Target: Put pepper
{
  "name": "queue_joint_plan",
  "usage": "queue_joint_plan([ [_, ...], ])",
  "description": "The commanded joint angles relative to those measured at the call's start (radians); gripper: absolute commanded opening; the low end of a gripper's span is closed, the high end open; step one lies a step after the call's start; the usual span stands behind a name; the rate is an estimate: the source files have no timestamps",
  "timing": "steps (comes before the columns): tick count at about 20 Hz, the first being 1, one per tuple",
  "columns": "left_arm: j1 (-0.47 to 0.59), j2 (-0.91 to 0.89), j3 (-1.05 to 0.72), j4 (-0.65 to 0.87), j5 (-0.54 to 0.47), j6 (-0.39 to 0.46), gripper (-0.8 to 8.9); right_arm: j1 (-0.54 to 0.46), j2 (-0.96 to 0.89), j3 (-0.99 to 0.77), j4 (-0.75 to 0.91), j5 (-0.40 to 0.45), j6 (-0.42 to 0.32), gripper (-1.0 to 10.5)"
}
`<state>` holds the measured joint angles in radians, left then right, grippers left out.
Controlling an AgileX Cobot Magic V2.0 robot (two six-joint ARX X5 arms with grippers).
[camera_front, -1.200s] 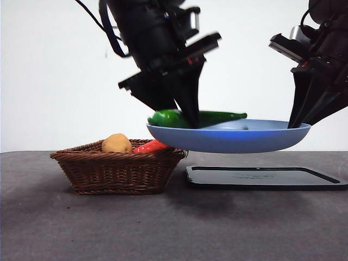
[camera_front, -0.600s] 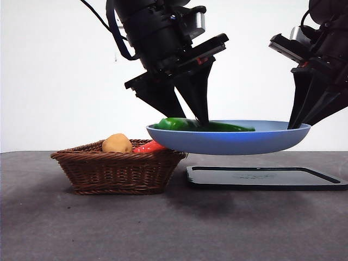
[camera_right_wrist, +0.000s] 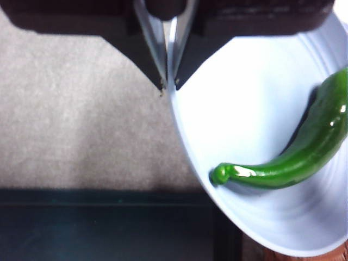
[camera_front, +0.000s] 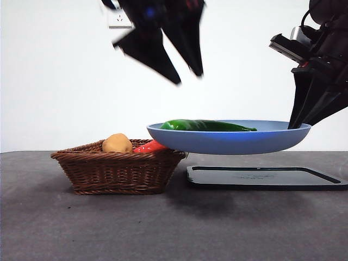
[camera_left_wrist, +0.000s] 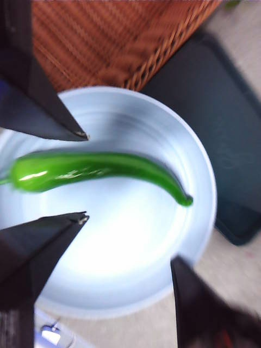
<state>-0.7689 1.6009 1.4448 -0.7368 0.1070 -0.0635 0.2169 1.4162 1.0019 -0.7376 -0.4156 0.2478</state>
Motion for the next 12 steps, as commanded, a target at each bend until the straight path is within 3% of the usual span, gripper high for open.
queue_joint_plan([
  [1, -0.009, -0.058, 0.017, -0.013, -0.001, 0.012, 2.36, -0.042, 0.011, 0.019, 0.025, -0.004, 0.007, 0.0],
  [7, -0.009, -0.258, 0.017, -0.022, -0.001, 0.012, 2.36, -0.202, 0.021, 0.022, 0.133, -0.003, 0.036, 0.0],
  [12, -0.009, -0.364, 0.017, -0.024, 0.000, 0.011, 2.36, -0.255, 0.179, 0.119, 0.179, -0.001, 0.059, 0.0],
])
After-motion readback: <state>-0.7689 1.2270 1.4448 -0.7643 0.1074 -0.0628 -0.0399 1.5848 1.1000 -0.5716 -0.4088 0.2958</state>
